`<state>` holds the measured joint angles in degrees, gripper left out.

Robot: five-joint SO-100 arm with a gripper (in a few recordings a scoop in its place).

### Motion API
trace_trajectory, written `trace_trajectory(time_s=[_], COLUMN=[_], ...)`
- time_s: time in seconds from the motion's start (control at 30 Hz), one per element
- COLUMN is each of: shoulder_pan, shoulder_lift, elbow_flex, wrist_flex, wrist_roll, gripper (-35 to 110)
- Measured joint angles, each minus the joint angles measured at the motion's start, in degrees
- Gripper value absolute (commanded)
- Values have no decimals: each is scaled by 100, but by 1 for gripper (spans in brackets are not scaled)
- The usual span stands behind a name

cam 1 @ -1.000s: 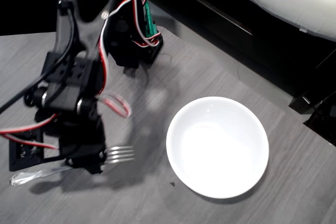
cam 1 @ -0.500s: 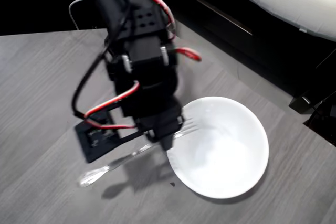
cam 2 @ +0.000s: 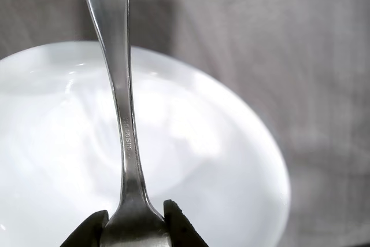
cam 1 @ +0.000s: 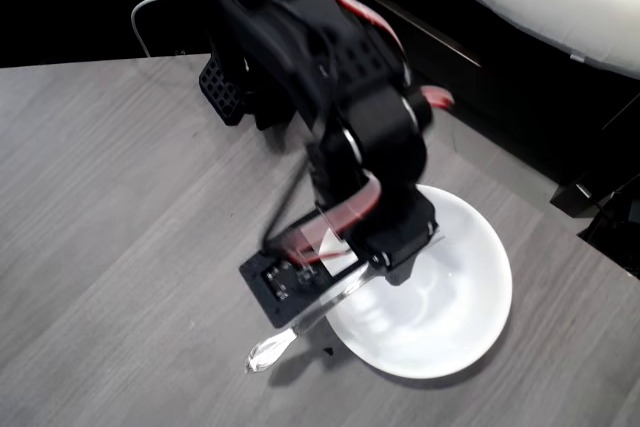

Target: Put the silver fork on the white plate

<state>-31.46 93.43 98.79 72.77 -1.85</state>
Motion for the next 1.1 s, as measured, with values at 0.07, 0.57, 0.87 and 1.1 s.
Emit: trace_trajectory(time_s=[0.07,0.57,0.87,1.1], shoulder_pan=[0,-334,-439,-492], shoulder_lift=[-44,-1512,-1819,-1802], elbow_flex=[-26,-721,-844,-844], wrist_flex=[26,-413,-554,-501], wrist_roll=[44,105,88,-18], gripper=[0,0,24,26])
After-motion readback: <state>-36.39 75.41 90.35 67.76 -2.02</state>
